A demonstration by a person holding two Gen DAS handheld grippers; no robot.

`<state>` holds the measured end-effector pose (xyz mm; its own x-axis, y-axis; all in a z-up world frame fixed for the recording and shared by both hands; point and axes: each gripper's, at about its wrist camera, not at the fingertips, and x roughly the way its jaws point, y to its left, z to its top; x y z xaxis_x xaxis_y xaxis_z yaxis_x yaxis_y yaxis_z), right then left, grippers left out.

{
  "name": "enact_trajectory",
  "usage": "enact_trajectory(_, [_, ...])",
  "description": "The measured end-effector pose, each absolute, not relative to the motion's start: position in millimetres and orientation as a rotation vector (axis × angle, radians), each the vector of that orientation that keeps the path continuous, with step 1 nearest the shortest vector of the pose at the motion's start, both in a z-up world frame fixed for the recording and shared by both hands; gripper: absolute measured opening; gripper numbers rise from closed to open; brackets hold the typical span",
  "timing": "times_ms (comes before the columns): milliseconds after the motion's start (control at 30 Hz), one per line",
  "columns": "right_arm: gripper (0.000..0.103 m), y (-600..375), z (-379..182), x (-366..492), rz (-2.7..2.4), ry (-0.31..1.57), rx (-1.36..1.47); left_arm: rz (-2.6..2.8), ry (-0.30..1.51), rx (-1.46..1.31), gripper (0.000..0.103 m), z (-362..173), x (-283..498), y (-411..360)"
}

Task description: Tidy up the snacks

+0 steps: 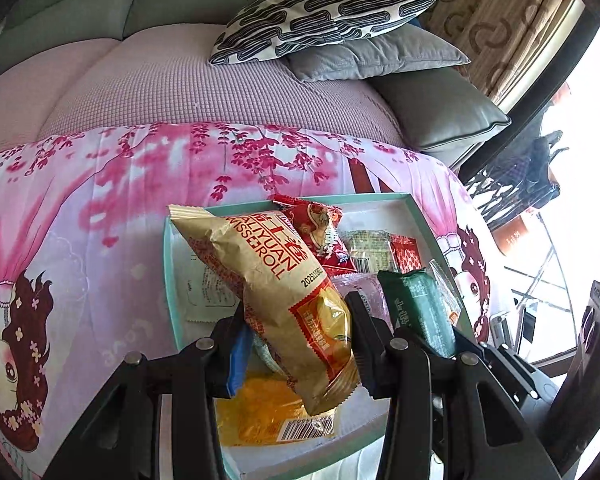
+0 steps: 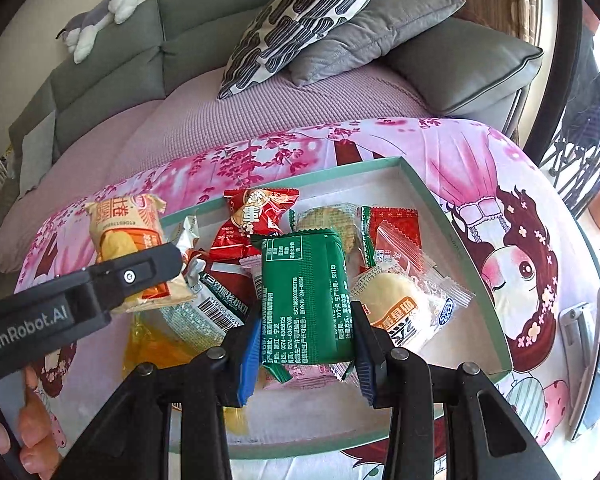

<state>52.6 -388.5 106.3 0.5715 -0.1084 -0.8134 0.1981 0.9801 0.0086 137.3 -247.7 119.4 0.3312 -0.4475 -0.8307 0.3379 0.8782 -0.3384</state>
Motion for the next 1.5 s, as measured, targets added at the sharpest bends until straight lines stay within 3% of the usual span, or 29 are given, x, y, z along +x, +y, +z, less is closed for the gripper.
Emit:
enact_trajectory(300, [0.043,-389,103,54,-0.169,0.958,0.1,-0.58,1.182,-0.121,0.047,112,138,-281])
enact_trajectory(400, [0.043,-389,102,54,-0.167,0.963,0.105,-0.568,1.194,-0.147,0.06,112,137,-275])
enact_trajectory(600, [0.044,-385,102,53,-0.184,0.972,0.1,-0.551,1.186,-0.197,0.064,122,129,-252])
enact_trajectory(667, [0.049,-384,103,51,-0.184,0.972,0.101,-0.535,1.174,-0.211,0.068,125,123,-240])
enact_trajectory(767, [0.064,-378,104,47,-0.191,0.963,0.093,-0.465,1.151,-0.192,0.071,127,113,-219])
enact_trajectory(967, [0.074,-364,103,39,-0.2,0.96,0.065,-0.259,1.083,-0.091,0.073,121,97,-175])
enact_trajectory(1000, [0.078,-361,103,37,-0.201,0.956,0.062,-0.237,1.077,-0.081,0.075,119,95,-169])
enact_trajectory(1067, [0.083,-356,104,34,-0.197,0.951,0.051,-0.207,1.07,-0.065,0.091,115,90,-158])
enact_trajectory(1200, [0.101,-347,103,26,-0.19,0.951,0.029,-0.174,1.047,-0.069,0.093,111,80,-142])
enact_trajectory(1500, [0.103,-329,103,4,-0.173,0.938,0.016,-0.137,1.039,-0.054,0.094,104,58,-125])
